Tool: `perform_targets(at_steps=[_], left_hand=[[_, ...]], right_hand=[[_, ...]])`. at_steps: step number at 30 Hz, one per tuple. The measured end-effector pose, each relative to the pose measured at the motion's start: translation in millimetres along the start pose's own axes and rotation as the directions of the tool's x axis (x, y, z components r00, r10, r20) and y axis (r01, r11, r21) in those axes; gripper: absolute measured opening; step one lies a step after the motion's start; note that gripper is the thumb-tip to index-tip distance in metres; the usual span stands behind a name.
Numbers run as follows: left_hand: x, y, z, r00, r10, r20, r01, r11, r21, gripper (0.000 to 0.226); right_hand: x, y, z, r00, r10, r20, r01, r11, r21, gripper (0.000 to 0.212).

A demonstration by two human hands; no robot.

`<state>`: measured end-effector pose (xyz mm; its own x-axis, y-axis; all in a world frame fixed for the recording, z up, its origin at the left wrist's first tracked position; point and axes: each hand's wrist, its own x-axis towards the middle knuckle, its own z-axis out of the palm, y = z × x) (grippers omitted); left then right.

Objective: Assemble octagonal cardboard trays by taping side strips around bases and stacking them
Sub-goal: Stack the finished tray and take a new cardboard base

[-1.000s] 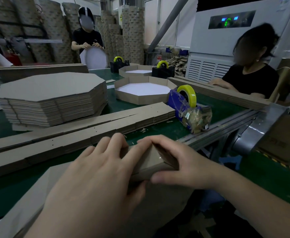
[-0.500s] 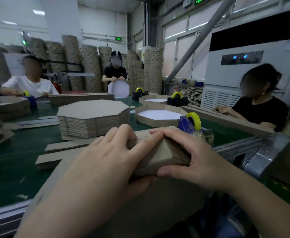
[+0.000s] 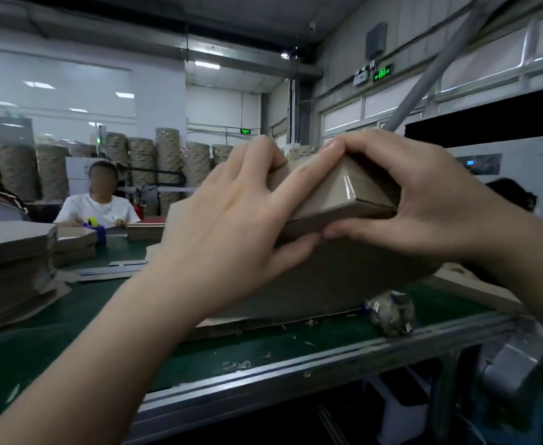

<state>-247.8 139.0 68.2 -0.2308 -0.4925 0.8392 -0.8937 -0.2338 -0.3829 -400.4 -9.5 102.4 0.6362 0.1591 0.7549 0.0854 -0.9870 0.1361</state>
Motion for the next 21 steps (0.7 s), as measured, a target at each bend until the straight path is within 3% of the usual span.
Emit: perform_targets(at_steps=[8, 11, 14, 18, 21], left_hand=[[8.1, -34.6, 129.4, 0.958, -0.057, -0.281, 0.043, 0.998, -0.056, 0.054], [8.8, -47.1, 187.2, 0.941, -0.124, -0.314, 0.113, 0.992, -0.054, 0.051], [-3.8, -61.6, 241.2, 0.947, -0.249, -0.202, 0.236, 0.968, -0.086, 0.057], [-45.3, -85.7, 302.7, 0.887, -0.459, 0.048, 0.461, 0.878, -0.127, 0.035], [-81.9, -97.8, 337.2, 0.848, -0.507, 0.158, 0.528, 0.837, -0.148, 0.026]], right_hand=[[26.7, 79.1, 77.1, 0.982, -0.17, -0.077, 0.126, 0.91, -0.396, 0.062], [38.0, 121.4, 117.3, 0.983, -0.177, -0.056, 0.128, 0.865, -0.486, 0.059], [42.0, 165.8, 160.7, 0.985, -0.168, -0.03, 0.127, 0.836, -0.534, 0.055], [35.4, 230.9, 218.4, 0.985, -0.165, 0.05, 0.164, 0.81, -0.563, 0.048], [26.8, 281.8, 256.4, 0.99, -0.102, 0.102, 0.143, 0.799, -0.584, 0.057]])
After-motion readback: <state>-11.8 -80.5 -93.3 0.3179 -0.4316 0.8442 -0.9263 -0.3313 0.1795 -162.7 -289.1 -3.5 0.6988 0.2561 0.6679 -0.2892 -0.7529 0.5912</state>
